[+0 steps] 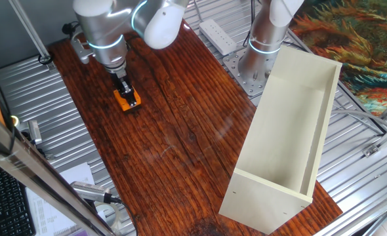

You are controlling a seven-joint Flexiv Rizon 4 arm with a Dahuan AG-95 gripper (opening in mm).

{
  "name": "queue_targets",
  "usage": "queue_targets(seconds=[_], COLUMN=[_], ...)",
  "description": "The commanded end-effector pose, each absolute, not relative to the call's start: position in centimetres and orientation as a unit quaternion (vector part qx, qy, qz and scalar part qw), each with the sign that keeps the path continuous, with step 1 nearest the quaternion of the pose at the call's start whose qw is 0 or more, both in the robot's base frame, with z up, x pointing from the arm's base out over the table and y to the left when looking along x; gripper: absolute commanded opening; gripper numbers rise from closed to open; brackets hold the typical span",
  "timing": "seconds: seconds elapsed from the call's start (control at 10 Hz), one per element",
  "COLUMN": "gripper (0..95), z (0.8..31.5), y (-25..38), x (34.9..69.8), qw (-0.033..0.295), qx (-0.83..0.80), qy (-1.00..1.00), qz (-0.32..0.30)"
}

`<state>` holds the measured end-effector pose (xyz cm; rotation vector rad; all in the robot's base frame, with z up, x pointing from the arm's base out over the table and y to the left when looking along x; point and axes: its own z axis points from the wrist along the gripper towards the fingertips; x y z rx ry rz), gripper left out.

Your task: Take the object down from the shelf

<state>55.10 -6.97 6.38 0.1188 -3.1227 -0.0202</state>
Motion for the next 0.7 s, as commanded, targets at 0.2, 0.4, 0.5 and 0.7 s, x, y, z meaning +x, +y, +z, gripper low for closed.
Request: queue_targets(seconds=[0.2, 0.4, 0.5, 0.7], gripper=[0.0, 0.0, 0.0, 0.0], z=[5.63, 5.42, 5.4, 5.18], y=[-6.98, -6.97, -6.97, -6.98], x=[55.0, 55.01, 55.01, 55.01], qw=[0.007, 0.004, 0.004, 0.005], qx=[0.041, 0.042, 0.04, 0.034], qy=[-0.999, -0.999, -0.999, -0.999], qz=[-0.008, -0.008, -0.009, -0.009])
